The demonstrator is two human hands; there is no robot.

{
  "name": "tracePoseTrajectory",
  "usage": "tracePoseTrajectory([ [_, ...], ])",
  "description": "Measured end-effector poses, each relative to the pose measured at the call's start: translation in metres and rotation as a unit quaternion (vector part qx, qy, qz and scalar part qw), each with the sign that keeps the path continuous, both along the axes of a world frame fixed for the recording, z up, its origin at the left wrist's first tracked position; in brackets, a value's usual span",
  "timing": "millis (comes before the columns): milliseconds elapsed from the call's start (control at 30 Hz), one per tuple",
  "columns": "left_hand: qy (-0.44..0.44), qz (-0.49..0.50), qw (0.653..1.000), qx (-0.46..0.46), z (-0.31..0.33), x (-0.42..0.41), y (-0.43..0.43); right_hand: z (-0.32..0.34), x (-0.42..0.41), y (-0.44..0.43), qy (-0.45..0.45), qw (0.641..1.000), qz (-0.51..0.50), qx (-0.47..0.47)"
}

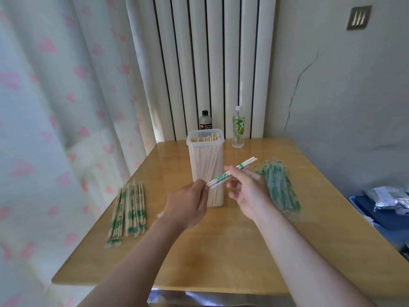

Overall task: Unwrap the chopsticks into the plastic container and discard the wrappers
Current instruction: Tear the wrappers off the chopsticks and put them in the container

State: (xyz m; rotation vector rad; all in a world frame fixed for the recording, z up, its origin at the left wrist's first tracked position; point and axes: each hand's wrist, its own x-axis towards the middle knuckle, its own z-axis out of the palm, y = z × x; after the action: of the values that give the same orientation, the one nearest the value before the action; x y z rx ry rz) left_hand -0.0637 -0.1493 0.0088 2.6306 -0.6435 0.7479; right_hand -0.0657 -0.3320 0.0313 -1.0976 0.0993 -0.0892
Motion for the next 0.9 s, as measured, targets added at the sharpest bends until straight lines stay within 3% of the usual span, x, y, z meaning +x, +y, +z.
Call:
tracePoseTrajectory([
  [333,-0.065,-0.005,0.998,0.009,-0.003,0.006,0.022,0.004,0.0,-0.022,0.0,0.997,-0.046,0.068],
  [500,-0.065,0.083,0.994,-0.016,-0.002,0.01,0.051,0.002,0.001,-0.043,0.005,0.985,-0.111,0.133],
  [667,0.05,0.224,0.947,-0.227,0.018,0.011,0.064,-0.002,0.003,-0.057,0.013,0.98,-0.154,0.125],
  [767,0.076,0.181,0.926,-0.321,0.033,0.008,0.053,0.001,0.005,-0.056,0.007,0.981,-0.157,0.111],
  [900,0.078,0.132,0.919,-0.363,0.054,0.006,0.028,0.02,0.006,-0.047,-0.019,0.982,-0.155,0.103],
])
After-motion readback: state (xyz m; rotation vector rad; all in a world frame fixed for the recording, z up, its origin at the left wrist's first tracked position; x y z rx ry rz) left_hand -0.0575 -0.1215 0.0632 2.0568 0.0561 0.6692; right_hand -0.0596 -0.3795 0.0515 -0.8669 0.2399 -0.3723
